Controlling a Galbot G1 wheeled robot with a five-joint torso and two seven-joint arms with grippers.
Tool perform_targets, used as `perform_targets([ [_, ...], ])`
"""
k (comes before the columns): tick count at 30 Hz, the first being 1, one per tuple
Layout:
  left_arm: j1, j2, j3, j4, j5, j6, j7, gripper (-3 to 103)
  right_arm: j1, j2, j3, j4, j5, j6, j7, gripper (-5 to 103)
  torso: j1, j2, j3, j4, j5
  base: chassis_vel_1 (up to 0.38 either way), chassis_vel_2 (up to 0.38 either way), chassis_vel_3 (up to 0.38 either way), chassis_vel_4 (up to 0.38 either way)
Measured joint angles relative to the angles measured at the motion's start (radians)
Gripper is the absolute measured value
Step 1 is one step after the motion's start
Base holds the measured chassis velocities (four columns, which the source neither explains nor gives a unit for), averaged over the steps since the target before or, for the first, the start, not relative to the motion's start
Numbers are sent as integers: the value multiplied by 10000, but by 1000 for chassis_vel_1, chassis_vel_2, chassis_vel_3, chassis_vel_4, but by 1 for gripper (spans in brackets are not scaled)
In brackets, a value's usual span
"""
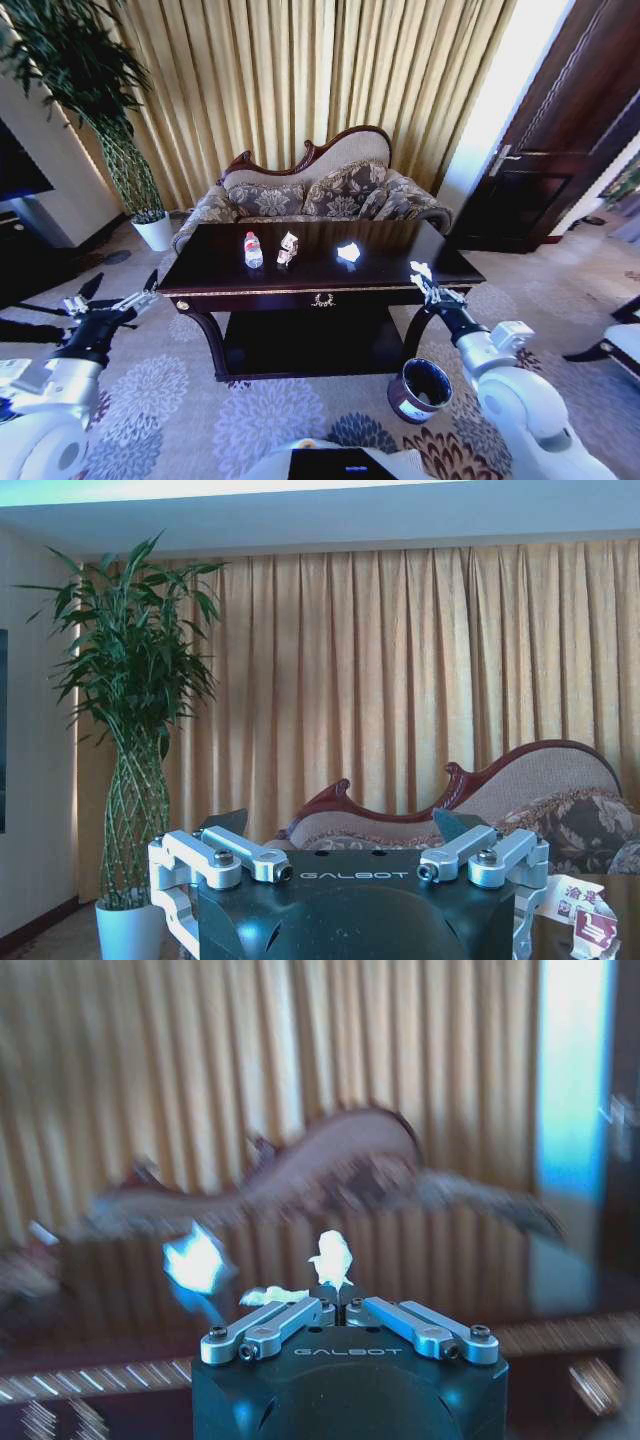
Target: Move to the front of the table and place the trash on the table into the trash bin.
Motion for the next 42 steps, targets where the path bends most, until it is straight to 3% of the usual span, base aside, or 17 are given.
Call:
perform_targets([
  [4, 0, -39, 12, 0, 2, -1, 7, 100, 349, -14, -201, -1919, -339, 220, 4, 1, 6, -4, 3, 1, 1, 0, 0, 0, 0],
  [8, 47, -96, 7, -1, -9, -9, 14, 100, 1578, -8, -576, -5032, -603, 465, 10, 1, 8, -6, 4, 3, 4, 0, 0, 0, 0],
  [9, 47, -96, 7, -1, -9, -9, 14, 100, 1578, -8, -576, -5032, -603, 465, 10, 1, 8, -6, 4, 3, 4, 0, 0, 0, 0],
  [13, 70, -111, -7, -3, -12, -12, 10, 100, 2609, 30, -810, -7634, -1546, 790, -107, 1, 6, -4, 3, 2, 2, 0, 0, 0, 0],
  [20, 114, -163, 15, -4, -15, -23, 8, 100, 3642, 225, -778, -10477, -2413, 1170, -343, 1, 6, -4, 3, 3, 2, 0, 0, 0, 0],
  [23, 130, -173, 17, -4, -14, -29, 7, 100, 3728, 244, -764, -10896, -2748, 1289, -348, 0, 6, -3, 3, 1, 1, 0, 0, 0, 0],
  [28, 122, -162, 14, -3, -16, -41, 7, 100, 3704, 250, -747, -10940, -2928, 1326, -349, 16, 4, -2, 2, 3, -1, 0, 0, 0, 0],
  [34, 76, -135, 28, -2, -48, -92, 7, 100, 3707, 223, -726, -10861, -2896, 1327, -344, 43, 4, -2, 2, 2, 0, 0, 0, 0, 0],
  [39, 92, -127, -10, -2, -71, -190, 7, 100, 3706, 204, -714, -10848, -2874, 1326, -337, 54, 4, -2, 2, 2, 0, 0, 0, 0, 0],
  [42, 109, -128, -24, -1, -85, -213, 7, 100, 3676, 192, -699, -10799, -2849, 1322, -333, 70, 4, -2, 2, 2, -1, 0, 0, 0, 0],
])
